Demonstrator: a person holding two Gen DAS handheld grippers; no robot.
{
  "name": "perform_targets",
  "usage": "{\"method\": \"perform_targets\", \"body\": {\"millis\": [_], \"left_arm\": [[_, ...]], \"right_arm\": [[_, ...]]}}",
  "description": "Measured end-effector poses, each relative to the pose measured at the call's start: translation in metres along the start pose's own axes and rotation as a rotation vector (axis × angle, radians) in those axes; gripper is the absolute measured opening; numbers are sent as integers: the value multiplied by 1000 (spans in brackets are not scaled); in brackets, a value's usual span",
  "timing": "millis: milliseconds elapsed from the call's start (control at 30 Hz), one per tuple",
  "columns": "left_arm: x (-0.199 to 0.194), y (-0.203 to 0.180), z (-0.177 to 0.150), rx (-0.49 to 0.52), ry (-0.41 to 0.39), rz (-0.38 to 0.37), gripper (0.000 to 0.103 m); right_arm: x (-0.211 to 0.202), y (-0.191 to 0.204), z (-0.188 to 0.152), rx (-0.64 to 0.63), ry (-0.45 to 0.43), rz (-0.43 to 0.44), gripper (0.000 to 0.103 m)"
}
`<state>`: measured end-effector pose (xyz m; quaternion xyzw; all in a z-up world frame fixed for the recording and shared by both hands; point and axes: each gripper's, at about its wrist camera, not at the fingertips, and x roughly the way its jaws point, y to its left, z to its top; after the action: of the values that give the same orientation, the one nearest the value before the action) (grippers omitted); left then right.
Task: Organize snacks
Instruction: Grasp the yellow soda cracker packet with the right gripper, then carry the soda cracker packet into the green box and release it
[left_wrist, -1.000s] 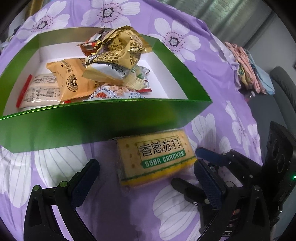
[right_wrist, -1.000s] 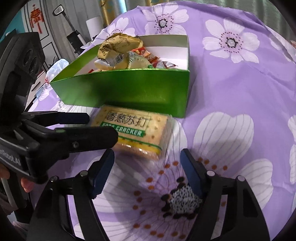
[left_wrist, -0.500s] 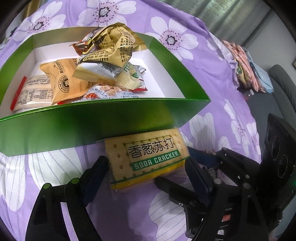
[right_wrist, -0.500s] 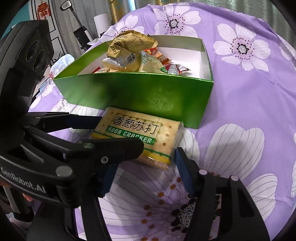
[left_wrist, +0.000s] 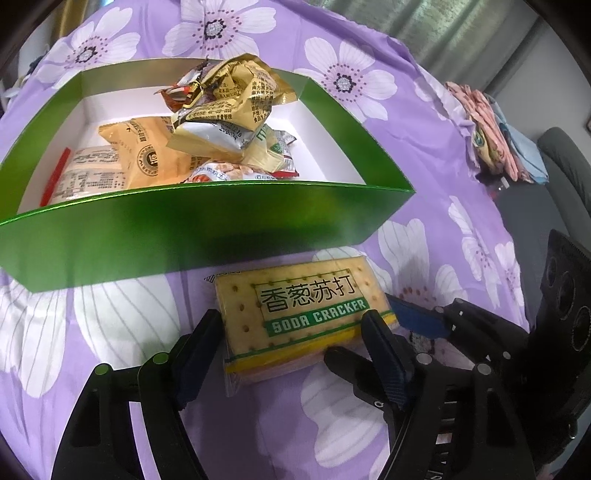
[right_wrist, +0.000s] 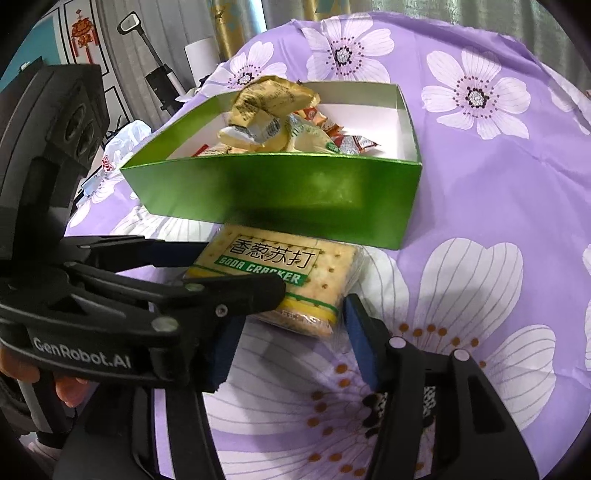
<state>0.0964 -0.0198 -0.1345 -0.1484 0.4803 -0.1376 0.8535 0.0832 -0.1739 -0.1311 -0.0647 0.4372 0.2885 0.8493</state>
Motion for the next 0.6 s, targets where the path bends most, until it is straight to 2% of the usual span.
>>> {"method": "perform_targets", "body": {"millis": [600], "left_arm": [[-68,-24,-11,78,-126,1,77]], "right_arm": [[-61,34,2,-39,-113,-24,55]]}}
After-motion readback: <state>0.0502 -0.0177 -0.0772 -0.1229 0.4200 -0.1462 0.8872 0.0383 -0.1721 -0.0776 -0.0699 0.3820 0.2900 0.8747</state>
